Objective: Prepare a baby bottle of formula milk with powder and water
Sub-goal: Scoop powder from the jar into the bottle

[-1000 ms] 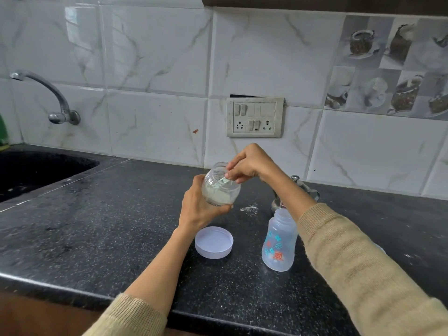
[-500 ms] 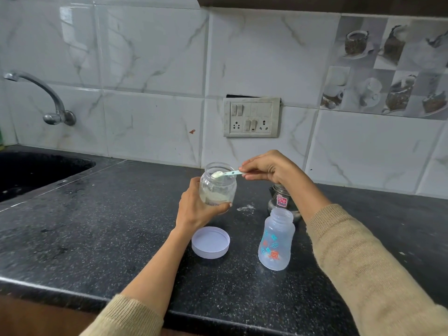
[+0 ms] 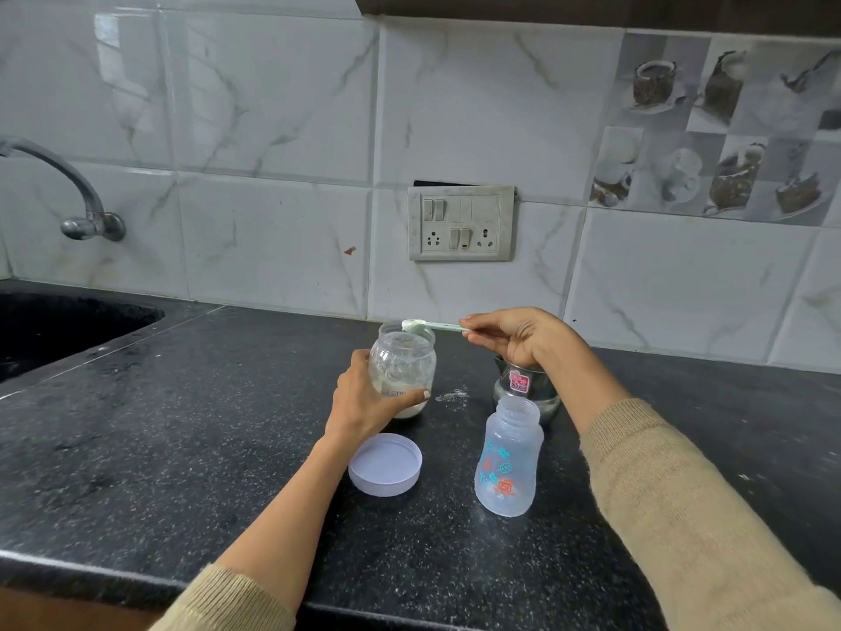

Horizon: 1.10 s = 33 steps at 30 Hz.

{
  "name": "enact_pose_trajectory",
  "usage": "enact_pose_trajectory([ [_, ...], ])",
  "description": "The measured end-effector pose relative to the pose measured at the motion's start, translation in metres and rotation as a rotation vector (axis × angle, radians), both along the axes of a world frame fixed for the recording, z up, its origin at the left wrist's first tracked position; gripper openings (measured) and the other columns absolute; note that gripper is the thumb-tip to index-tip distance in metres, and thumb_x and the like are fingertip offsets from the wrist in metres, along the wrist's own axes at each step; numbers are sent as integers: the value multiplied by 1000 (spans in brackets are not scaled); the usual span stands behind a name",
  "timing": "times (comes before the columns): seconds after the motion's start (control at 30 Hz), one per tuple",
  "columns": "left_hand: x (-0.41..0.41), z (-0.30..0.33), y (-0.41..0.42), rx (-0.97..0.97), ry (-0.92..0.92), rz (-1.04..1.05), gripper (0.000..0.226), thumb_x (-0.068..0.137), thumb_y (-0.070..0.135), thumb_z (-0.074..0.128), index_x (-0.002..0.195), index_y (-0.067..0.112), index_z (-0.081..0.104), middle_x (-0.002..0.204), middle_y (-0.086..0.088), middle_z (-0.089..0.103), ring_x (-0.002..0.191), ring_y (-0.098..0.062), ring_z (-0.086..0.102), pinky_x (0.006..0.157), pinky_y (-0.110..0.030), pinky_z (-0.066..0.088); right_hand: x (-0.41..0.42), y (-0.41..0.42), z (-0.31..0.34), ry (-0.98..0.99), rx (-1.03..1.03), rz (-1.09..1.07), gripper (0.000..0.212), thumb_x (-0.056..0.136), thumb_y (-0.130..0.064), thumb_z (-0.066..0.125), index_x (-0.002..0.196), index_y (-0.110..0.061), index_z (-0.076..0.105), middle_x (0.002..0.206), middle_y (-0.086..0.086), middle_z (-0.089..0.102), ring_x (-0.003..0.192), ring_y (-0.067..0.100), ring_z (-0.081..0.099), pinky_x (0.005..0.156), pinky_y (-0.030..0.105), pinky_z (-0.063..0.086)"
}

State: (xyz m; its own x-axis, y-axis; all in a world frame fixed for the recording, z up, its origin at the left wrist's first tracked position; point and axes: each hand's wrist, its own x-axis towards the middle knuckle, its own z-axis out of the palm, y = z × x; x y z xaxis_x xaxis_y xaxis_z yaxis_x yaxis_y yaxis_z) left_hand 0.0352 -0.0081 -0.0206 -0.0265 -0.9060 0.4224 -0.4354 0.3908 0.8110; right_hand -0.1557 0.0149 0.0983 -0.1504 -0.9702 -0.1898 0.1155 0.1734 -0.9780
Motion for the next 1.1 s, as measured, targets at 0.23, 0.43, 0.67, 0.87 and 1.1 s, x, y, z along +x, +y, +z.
enact_pose_trajectory([
  [0.23,1,-5,-9,107,40,-3,89,56,47,87,123,10,41,121,-5,57,111,-21,56,85,-32,48,-21,18,8,-66,-39,-17,3,81,7,66,80,4,65,56,9,69,47,14,67,52,18,56],
  [0.43,8,11,-1,147,8,55,120,52,58,84,137,-4,27,140,-22,42,128,-36,43,101,-46,43,-51,67,13,-73,-48,-62,4,79,5,67,83,4,66,58,10,70,49,14,68,52,18,56],
  [0.67,-28,19,96,-228,232,-16,108,66,56,65,150,9,15,156,-10,23,144,-20,21,117,-34,19,-71,128,2,-85,-31,-99,18,80,6,65,64,3,72,62,11,71,49,14,68,49,17,56],
  [0.87,-69,6,144,12,60,-247,123,58,54,83,151,13,14,158,-2,18,144,-17,23,113,-30,22,-67,159,1,-46,-39,-104,21,78,4,67,58,1,73,61,10,71,50,14,68,49,17,56],
  [1.1,-73,2,143,19,108,-176,57,65,41,82,108,11,60,107,2,66,96,-16,62,84,-34,52,-60,171,-1,-19,-12,-116,3,79,4,68,82,4,68,59,10,70,49,14,68,51,18,56],
])
